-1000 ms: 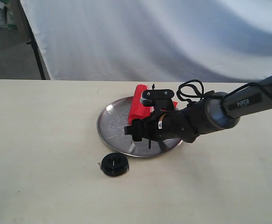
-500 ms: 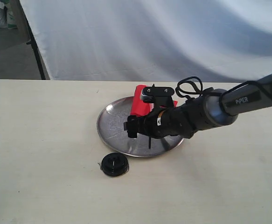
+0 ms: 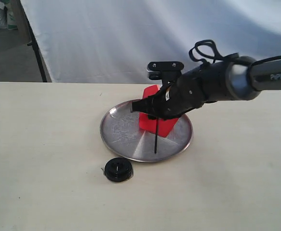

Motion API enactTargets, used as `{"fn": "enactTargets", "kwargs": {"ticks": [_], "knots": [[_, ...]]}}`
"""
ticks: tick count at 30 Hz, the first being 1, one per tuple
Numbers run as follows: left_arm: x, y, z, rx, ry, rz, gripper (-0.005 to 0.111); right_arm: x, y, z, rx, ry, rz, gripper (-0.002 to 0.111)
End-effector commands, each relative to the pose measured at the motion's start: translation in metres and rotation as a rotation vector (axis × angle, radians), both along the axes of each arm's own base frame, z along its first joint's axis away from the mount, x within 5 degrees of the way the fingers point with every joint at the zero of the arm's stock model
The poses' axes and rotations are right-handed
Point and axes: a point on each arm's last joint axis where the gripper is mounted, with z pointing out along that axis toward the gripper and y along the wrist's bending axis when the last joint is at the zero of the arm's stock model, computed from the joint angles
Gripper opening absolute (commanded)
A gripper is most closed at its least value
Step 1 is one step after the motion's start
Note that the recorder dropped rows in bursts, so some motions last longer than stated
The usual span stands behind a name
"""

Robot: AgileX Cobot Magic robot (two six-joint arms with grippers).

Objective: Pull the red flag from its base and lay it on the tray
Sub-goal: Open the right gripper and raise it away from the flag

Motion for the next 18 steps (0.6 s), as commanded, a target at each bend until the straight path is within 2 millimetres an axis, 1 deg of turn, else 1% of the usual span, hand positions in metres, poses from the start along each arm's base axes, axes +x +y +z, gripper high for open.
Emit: {"fn": "enactTargets", "kwargs": {"ticks": [1,6,8,12,15,18], "knots": [[0.0,0.0,0.0,-0.003,-0.009,0.003,0.0,-0.012,-0.001,0.029,-0.049,-0.038,0.068,0.0],[0.0,0.0,0.0,-0.003,-0.009,0.003,0.0,-0.035,0.012,0.052,-0.037,-0.091,0.15,0.0],[0.0,0.0,0.0,-0.003,-0.009,0.003,0.0,-0.05,0.021,0.062,0.002,-0.146,0.202,0.0],[0.0,0.0,0.0,-0.003,-0.009,0.003,0.0,-0.081,0.031,0.086,0.115,-0.258,0.283,0.0],[0.0,0.0,0.0,-0.003,-0.009,0.003,0.0,-0.107,0.032,0.102,0.186,-0.321,0.338,0.0],[0.0,0.0,0.0,-0.003,-0.009,0.003,0.0,-0.133,0.025,0.121,0.249,-0.366,0.376,0.0]]}}
